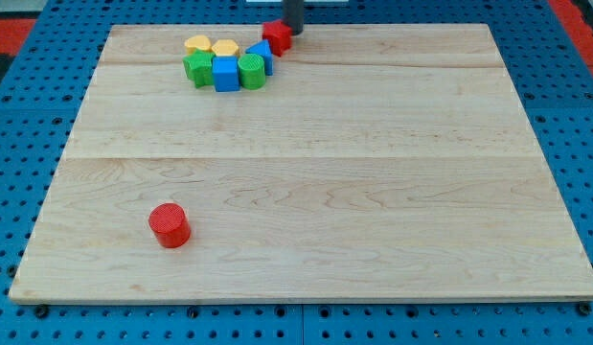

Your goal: Push red circle into group of blocks

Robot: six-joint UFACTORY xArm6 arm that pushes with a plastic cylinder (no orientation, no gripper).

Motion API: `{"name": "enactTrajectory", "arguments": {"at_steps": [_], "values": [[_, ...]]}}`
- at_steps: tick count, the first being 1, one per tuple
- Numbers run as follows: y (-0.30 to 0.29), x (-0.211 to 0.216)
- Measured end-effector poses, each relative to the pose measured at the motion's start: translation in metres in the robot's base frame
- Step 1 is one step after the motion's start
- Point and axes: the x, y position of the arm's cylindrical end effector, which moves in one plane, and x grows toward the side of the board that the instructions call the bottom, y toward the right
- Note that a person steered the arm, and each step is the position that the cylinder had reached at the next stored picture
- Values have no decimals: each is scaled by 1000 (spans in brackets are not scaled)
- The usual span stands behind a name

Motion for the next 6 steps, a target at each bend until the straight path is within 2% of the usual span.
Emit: {"name": "enactTrajectory", "arguments": {"at_steps": [2, 3, 4, 5, 6], "values": [[-15, 0], [23, 15], [106, 116], [85, 260], [3, 356]]}}
